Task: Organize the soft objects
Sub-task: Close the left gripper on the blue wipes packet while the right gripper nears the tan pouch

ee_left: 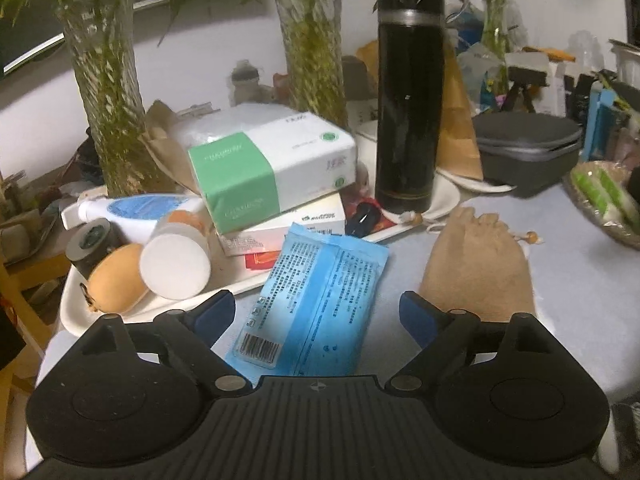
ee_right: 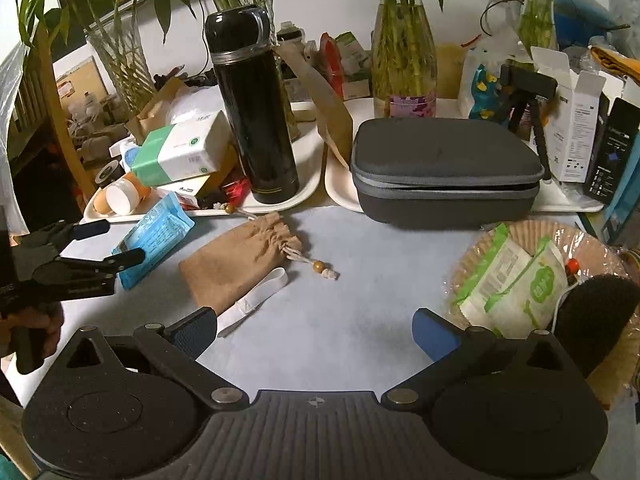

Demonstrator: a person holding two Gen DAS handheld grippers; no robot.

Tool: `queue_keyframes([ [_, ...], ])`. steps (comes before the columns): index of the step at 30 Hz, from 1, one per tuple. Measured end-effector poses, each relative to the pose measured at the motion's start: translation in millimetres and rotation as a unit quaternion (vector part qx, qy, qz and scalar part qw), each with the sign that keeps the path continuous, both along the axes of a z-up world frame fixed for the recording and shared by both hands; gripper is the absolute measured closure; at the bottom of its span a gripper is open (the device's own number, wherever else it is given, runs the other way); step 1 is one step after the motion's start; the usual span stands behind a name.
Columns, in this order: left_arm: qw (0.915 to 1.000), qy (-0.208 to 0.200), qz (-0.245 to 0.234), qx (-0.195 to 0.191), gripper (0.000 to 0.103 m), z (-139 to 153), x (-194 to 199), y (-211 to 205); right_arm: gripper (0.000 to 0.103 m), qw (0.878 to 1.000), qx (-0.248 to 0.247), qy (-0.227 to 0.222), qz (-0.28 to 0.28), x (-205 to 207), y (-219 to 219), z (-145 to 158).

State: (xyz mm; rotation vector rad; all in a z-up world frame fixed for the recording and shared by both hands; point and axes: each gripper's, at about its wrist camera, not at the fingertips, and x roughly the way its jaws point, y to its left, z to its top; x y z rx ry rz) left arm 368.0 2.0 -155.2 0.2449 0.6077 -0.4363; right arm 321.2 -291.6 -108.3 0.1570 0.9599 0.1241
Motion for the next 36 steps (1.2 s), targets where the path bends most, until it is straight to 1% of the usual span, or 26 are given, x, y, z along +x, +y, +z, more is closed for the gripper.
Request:
queue_keyframes([
  [2,0.9999,0.014,0.007,0.000,0.013,-8,6,0,0.000,1.000,0.001,0.004,-0.003,3,0,-2],
  [5,0.9993,0.019,0.027,0.017,0.012,-19,13,5,0.000,1.000,0.007,0.010,-0.005,6,0,-3],
  [6,0.9992,0.022,0.030,0.016,0.012,-21,15,7,0.000,1.000,0.008,0.010,-0.006,7,1,-3],
  [7,0.9992,0.026,0.029,0.007,0.012,-22,16,9,0.000,1.000,0.008,0.010,-0.006,8,2,-3],
  [9,0.9992,0.025,0.029,0.002,0.012,-24,17,7,0.000,1.000,0.009,0.009,-0.004,9,5,-2],
  [10,0.9994,0.024,0.025,0.003,0.012,-25,16,5,0.000,1.000,0.009,0.009,-0.002,10,7,-2],
  [11,0.9994,0.026,0.019,0.014,0.012,-27,15,1,0.000,1.000,0.008,0.010,-0.001,10,8,-3],
  [12,0.9996,0.017,0.010,0.021,0.014,-27,13,-3,0.000,1.000,0.008,0.011,0.001,11,10,-3],
  [14,0.9996,0.020,-0.004,0.021,0.024,-26,12,-5,0.000,1.000,0.004,0.013,0.007,12,14,-4],
  [15,0.9994,0.028,-0.008,0.018,0.026,-25,12,-6,0.000,1.000,0.000,0.015,0.009,13,16,-5],
  [18,0.9988,0.037,-0.009,0.031,0.030,-21,9,-9,0.000,1.000,-0.008,0.016,0.017,15,19,-7],
  [22,0.9982,0.043,-0.017,0.039,0.035,-17,-1,-8,0.000,0.999,-0.020,0.019,0.026,17,21,-14],
  [26,0.9988,0.046,-0.014,0.013,0.036,-3,-13,1,0.000,0.999,-0.026,0.020,0.038,21,23,-22],
  [29,0.9990,0.045,0.002,-0.008,0.036,13,-23,11,0.002,0.998,-0.030,0.018,0.056,25,30,-26],
  [31,0.9986,0.043,0.016,-0.026,0.036,26,-31,18,0.010,0.997,-0.026,0.017,0.076,28,36,-30],
  [35,0.9972,0.037,0.039,-0.052,0.036,45,-46,30,0.018,0.993,-0.025,0.021,0.115,35,50,-41],
  [36,0.9970,0.034,0.043,-0.054,0.036,48,-50,32,0.023,0.992,-0.025,0.023,0.122,36,53,-44],
])
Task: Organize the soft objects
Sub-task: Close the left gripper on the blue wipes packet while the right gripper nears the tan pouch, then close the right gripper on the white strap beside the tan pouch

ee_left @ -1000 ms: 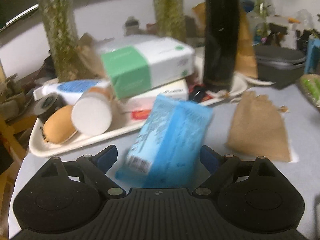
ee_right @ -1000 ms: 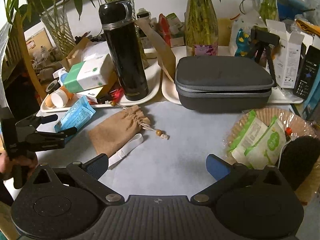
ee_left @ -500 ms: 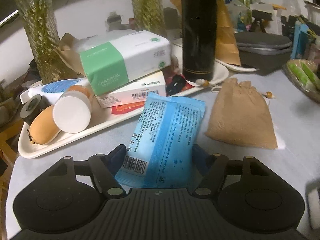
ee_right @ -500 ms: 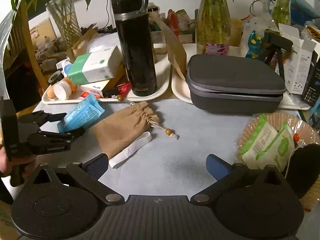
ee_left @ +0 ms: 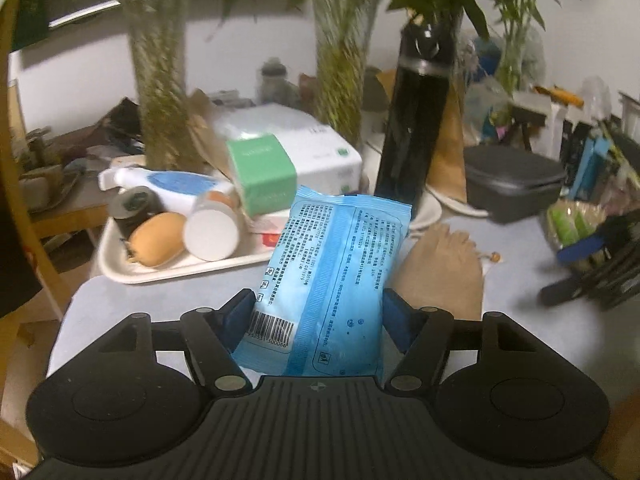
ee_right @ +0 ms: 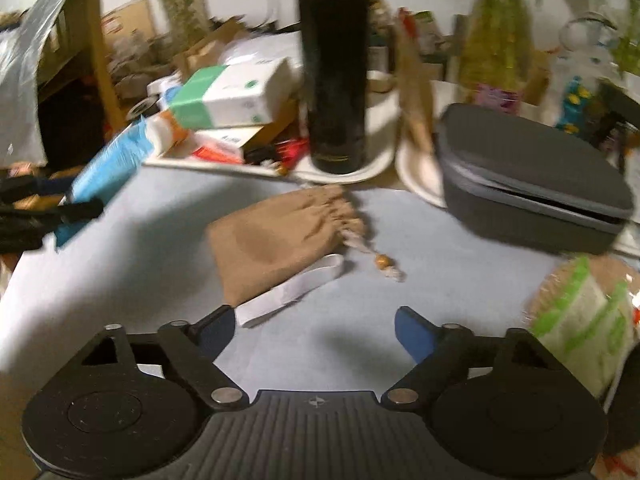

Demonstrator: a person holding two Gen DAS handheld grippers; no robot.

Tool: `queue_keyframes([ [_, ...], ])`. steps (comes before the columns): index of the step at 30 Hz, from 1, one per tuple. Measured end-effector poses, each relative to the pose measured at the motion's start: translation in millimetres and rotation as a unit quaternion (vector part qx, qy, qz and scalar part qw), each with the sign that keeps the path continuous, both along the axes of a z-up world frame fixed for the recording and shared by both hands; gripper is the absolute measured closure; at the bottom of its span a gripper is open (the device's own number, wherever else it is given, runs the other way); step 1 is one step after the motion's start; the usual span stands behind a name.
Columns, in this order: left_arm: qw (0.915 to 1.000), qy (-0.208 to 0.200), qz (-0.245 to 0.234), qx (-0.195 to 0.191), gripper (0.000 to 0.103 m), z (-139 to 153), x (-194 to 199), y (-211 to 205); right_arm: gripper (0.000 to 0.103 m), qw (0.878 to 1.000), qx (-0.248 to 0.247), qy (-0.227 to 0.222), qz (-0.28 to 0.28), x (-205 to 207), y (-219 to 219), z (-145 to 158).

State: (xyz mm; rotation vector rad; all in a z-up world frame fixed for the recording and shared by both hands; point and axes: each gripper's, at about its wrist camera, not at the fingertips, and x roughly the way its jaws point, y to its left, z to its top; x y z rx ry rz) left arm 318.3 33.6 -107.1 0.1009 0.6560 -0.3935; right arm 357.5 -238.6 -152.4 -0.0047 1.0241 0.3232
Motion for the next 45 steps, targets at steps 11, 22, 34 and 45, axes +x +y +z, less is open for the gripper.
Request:
queue_keyframes([
  [11,0.9997,-0.017,0.014,-0.013,0.036,14,-16,8,0.044,1.000,0.006,0.027,0.011,29,15,-39],
  [22,0.9991,-0.015,0.033,-0.023,0.036,15,-14,16,0.049,0.999,-0.033,-0.003,0.017,41,33,-50],
  [34,0.9990,-0.018,0.029,-0.028,0.036,17,-17,16,0.099,0.998,-0.062,0.019,0.007,31,19,-44],
  [45,0.9971,-0.037,0.040,-0.054,0.036,46,-29,19,0.099,0.998,-0.057,0.002,-0.031,13,-14,-4],
])
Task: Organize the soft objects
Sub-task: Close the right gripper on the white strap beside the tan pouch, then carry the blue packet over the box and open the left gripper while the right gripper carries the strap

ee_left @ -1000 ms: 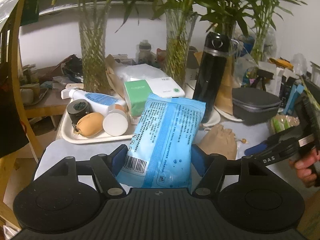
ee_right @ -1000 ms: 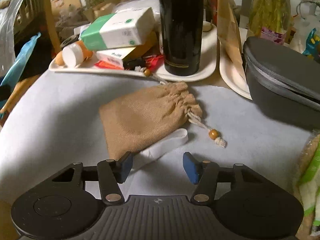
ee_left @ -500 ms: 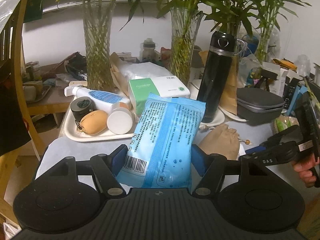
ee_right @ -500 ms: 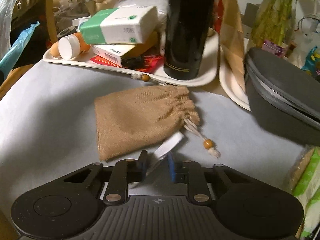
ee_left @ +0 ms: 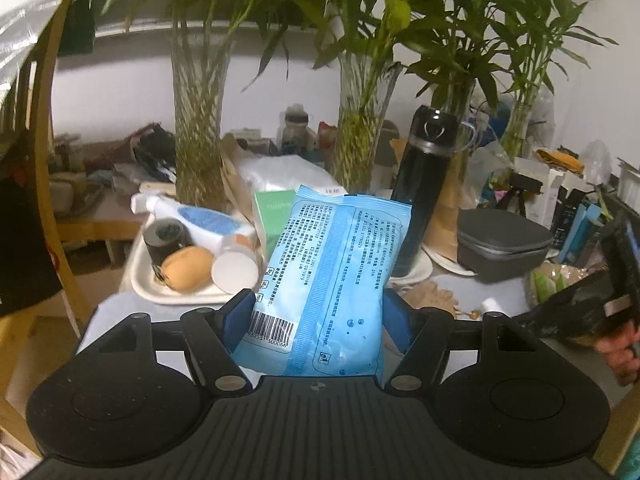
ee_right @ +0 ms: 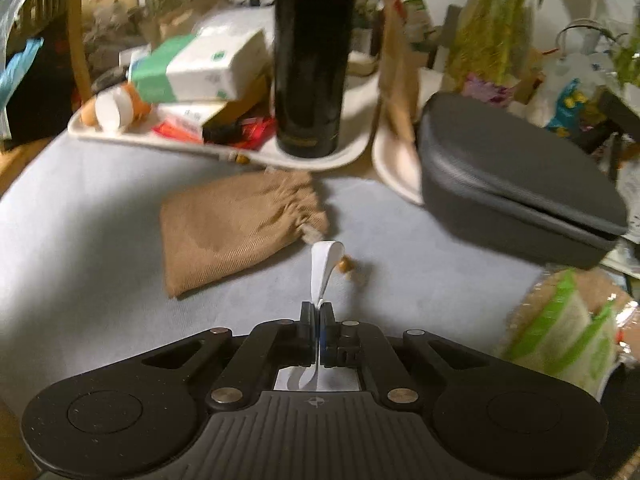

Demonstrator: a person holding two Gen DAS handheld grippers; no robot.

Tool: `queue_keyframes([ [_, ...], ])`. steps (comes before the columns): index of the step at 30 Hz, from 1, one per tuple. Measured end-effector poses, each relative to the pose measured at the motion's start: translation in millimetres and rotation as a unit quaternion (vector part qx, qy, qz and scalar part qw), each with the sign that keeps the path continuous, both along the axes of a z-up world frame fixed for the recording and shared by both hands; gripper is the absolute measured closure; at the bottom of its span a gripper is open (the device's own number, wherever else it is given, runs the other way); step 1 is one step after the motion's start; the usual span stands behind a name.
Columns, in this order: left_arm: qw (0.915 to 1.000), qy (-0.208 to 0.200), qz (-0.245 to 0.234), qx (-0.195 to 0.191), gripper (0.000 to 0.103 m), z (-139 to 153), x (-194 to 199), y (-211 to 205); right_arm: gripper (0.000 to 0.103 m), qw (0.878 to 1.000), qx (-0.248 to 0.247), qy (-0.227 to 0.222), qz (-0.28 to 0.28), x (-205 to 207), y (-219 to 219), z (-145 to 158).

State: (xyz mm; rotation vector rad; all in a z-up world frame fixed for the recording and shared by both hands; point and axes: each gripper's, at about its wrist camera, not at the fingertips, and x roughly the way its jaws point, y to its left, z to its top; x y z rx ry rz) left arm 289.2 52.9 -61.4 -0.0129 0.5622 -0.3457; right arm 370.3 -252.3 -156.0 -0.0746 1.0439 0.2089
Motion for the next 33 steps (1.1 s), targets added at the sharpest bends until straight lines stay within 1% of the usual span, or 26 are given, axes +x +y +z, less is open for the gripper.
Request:
queue_keyframes([
  [7,0.9997,0.002,0.007,0.024,0.036,20,-19,1,0.099,0.999,0.016,-0.029,-0.026,-21,-15,41],
  [15,0.9979,0.001,0.023,0.061,0.036,52,-42,1,0.099,0.998,0.019,-0.053,-0.022,-58,-15,94],
  [19,0.9978,0.011,0.022,0.061,0.036,69,-60,0,0.099,0.997,0.020,-0.068,-0.007,-83,-9,123],
  [23,0.9981,0.009,0.008,0.061,0.036,88,-83,-4,0.099,0.996,0.033,-0.078,0.005,-108,-6,148],
  [29,0.9979,0.008,-0.009,0.064,0.036,109,-119,-11,0.099,0.995,0.053,-0.086,0.015,-141,1,171],
  [33,0.9975,0.022,-0.020,0.064,0.036,116,-140,-18,0.099,0.993,0.061,-0.092,0.029,-162,7,185],
])
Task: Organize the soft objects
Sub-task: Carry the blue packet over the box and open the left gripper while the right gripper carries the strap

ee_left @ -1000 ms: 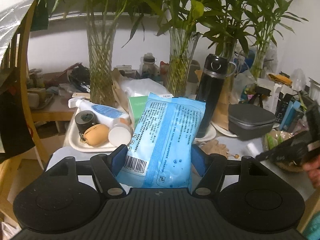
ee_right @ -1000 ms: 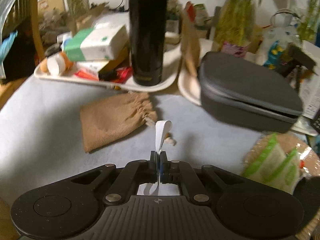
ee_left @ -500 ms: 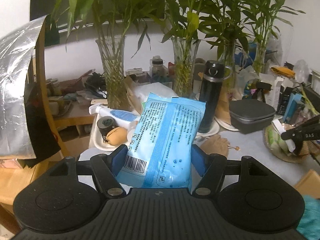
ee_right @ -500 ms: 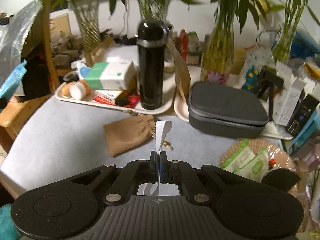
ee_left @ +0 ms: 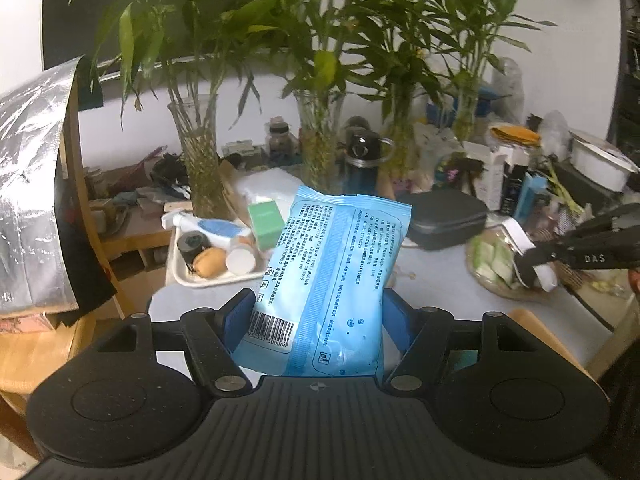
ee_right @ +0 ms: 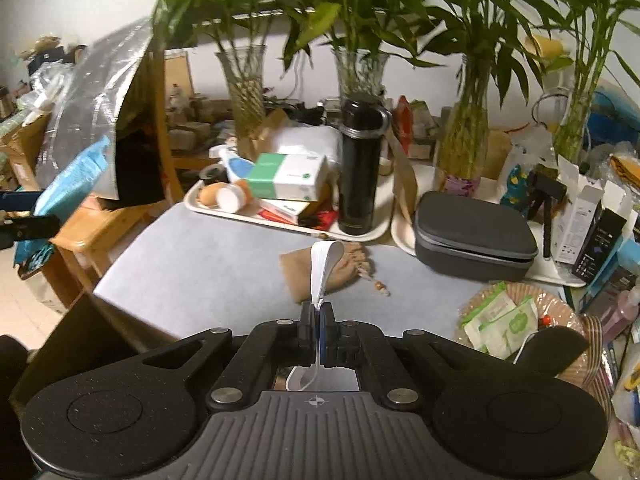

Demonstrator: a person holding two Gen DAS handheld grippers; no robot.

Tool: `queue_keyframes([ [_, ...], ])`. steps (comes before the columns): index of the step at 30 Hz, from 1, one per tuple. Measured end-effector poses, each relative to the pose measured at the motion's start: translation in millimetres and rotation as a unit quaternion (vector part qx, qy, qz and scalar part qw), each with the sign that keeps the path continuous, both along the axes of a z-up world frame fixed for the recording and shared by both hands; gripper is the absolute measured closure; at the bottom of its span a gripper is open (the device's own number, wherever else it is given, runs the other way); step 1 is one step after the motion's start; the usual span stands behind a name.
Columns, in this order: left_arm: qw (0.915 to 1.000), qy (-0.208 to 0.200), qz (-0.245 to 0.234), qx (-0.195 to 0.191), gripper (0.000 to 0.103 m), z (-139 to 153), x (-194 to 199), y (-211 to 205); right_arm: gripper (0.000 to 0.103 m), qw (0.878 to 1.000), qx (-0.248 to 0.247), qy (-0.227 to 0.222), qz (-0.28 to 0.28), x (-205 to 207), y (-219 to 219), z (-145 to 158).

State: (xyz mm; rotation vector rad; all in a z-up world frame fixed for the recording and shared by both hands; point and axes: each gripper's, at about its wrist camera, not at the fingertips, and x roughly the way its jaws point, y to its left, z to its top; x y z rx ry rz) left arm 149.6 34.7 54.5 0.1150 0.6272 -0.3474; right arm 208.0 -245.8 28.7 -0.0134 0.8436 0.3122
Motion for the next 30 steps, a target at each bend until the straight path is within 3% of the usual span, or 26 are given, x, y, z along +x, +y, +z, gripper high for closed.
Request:
queue_keyframes([
  [13,0.9934,0.110,0.014,-0.030,0.035,-8,-27,-10,0.099,0.999,0.021,-0.029,0.012,-53,3,37],
  [15,0.9881,0.144,0.021,-0.051,0.034,-18,-26,-8,0.099,0.999,0.022,-0.032,0.013,-60,4,39],
  [18,0.9716,0.204,0.037,-0.114,0.032,-39,-19,2,0.099,0.999,0.027,-0.031,0.012,-69,5,38],
  [19,0.9642,0.220,0.040,-0.143,0.029,-46,-18,7,0.099,0.999,0.030,-0.029,0.011,-72,4,37],
  [21,0.9588,0.223,0.038,-0.171,0.019,-50,-22,12,0.099,0.999,0.032,-0.027,0.009,-78,3,35],
  [30,0.9771,0.160,0.026,-0.138,0.018,-40,-54,14,0.099,0.999,0.049,-0.015,-0.002,-95,-3,30],
])
